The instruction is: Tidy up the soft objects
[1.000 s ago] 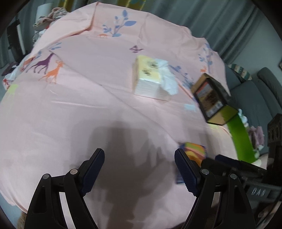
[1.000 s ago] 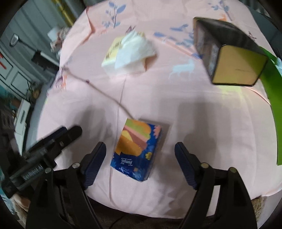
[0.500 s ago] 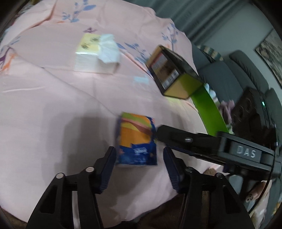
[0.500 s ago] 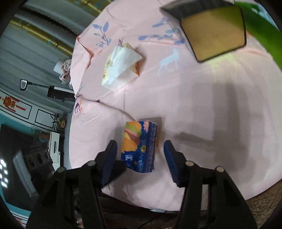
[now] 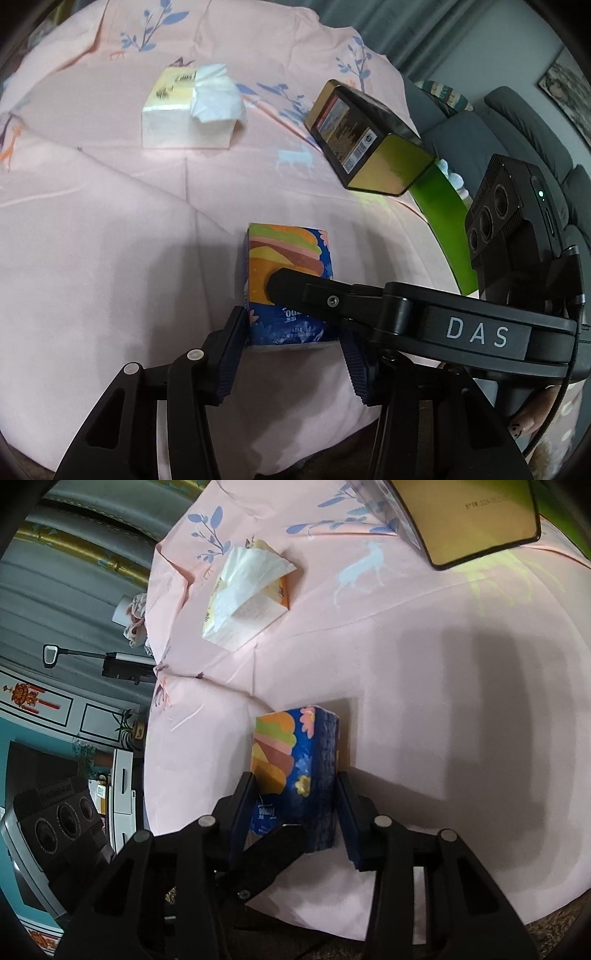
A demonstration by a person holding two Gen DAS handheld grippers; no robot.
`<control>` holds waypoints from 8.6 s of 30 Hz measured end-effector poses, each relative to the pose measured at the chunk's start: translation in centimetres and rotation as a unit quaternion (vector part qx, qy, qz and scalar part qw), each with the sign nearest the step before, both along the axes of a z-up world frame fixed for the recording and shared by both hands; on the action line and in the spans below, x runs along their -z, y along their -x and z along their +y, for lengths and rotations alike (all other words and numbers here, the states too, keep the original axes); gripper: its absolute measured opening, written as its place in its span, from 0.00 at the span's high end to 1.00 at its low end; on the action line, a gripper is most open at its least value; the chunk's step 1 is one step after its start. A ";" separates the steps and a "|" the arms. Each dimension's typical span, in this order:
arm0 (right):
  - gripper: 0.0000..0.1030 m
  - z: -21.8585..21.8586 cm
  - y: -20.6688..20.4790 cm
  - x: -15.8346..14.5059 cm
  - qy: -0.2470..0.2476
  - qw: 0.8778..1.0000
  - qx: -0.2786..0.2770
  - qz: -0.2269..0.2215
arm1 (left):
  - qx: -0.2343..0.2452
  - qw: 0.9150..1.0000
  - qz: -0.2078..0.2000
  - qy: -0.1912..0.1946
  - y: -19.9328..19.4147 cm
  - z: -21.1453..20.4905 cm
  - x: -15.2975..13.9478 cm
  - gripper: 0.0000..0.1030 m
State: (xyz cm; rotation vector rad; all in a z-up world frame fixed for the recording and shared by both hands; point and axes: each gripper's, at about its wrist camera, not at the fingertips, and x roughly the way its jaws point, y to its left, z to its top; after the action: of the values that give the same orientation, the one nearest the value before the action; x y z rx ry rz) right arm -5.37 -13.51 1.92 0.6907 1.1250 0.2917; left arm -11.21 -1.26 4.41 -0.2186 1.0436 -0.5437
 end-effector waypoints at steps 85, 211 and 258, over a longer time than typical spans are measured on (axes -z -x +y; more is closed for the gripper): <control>0.60 -8.2 9.1 -12.5 0.076 0.961 0.154 -0.218 | 0.117 0.966 -0.225 0.050 4.5 -10.5 -11.0 0.51; 0.61 -33.1 6.1 -7.0 0.075 0.939 0.335 -0.028 | 0.289 0.956 -0.045 0.009 -4.7 -36.6 -6.1 0.51; 0.04 -23.6 15.0 -18.5 0.216 0.882 0.372 -0.191 | 0.182 0.970 -0.158 0.025 -0.1 -24.4 -16.0 0.18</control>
State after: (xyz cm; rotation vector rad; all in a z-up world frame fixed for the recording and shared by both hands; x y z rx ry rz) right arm -20.38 -37.08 20.45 0.5803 0.4547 -0.4594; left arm -11.16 -25.65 20.37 0.0208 0.7595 -0.9054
